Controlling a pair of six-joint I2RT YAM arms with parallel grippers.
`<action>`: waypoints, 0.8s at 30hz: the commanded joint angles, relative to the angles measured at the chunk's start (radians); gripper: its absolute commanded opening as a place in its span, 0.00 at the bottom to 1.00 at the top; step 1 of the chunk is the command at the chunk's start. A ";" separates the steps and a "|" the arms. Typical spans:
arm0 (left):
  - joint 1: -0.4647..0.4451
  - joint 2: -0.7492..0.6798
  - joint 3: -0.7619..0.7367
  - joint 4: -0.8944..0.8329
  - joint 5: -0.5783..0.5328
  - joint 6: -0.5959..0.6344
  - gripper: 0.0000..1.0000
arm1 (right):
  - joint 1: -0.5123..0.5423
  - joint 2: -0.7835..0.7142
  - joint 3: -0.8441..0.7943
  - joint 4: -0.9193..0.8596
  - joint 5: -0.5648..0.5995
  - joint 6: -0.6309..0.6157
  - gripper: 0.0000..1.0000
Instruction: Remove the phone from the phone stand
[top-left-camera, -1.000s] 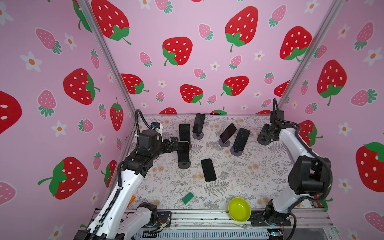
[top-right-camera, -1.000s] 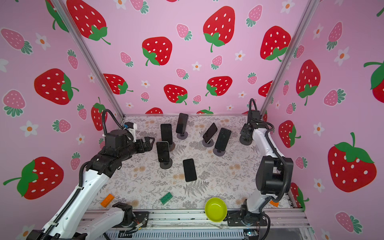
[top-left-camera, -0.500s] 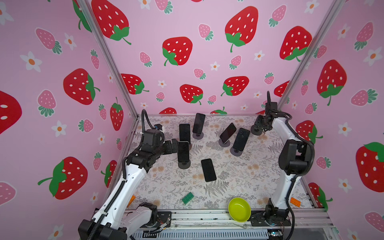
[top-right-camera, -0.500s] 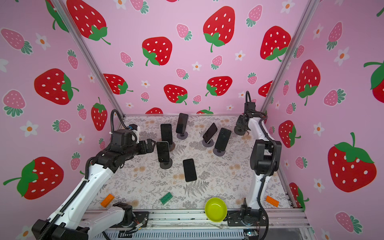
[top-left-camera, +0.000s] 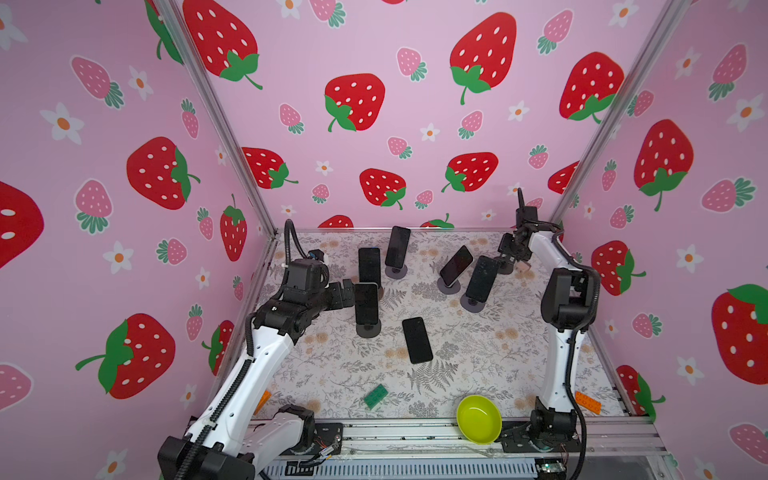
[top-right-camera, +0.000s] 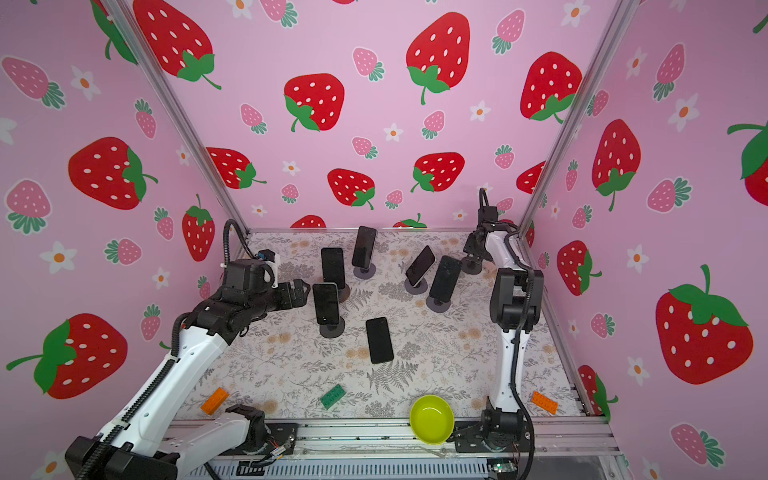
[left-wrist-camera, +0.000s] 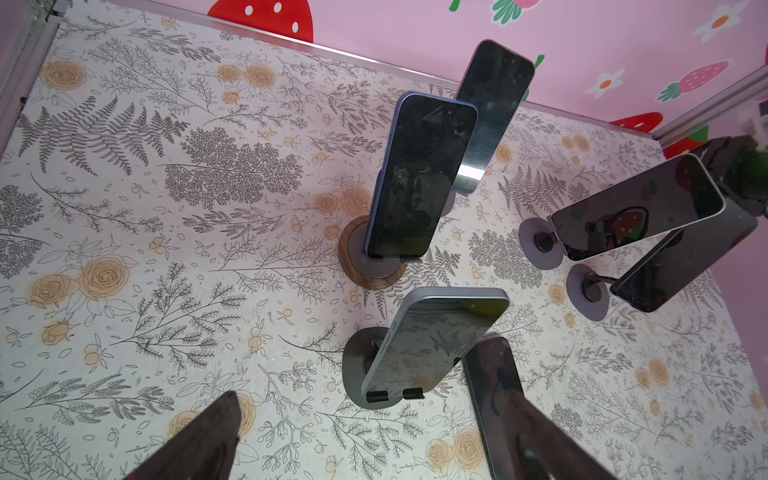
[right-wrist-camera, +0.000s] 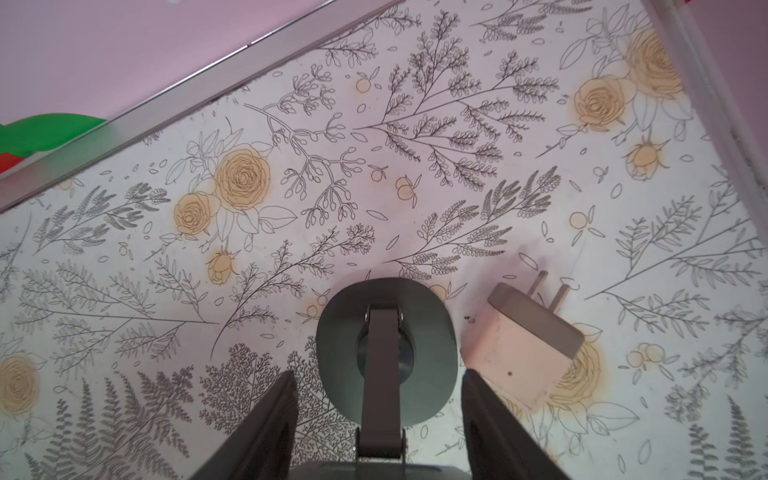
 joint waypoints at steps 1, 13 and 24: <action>0.004 -0.009 0.031 -0.029 -0.003 0.012 0.99 | 0.007 -0.001 0.014 -0.038 0.020 -0.019 0.64; 0.010 -0.034 0.017 -0.069 0.077 0.008 1.00 | 0.008 -0.092 0.017 -0.048 0.011 -0.012 0.85; 0.010 -0.021 0.080 -0.168 0.166 0.049 0.99 | 0.001 -0.663 -0.645 0.371 0.077 0.083 0.98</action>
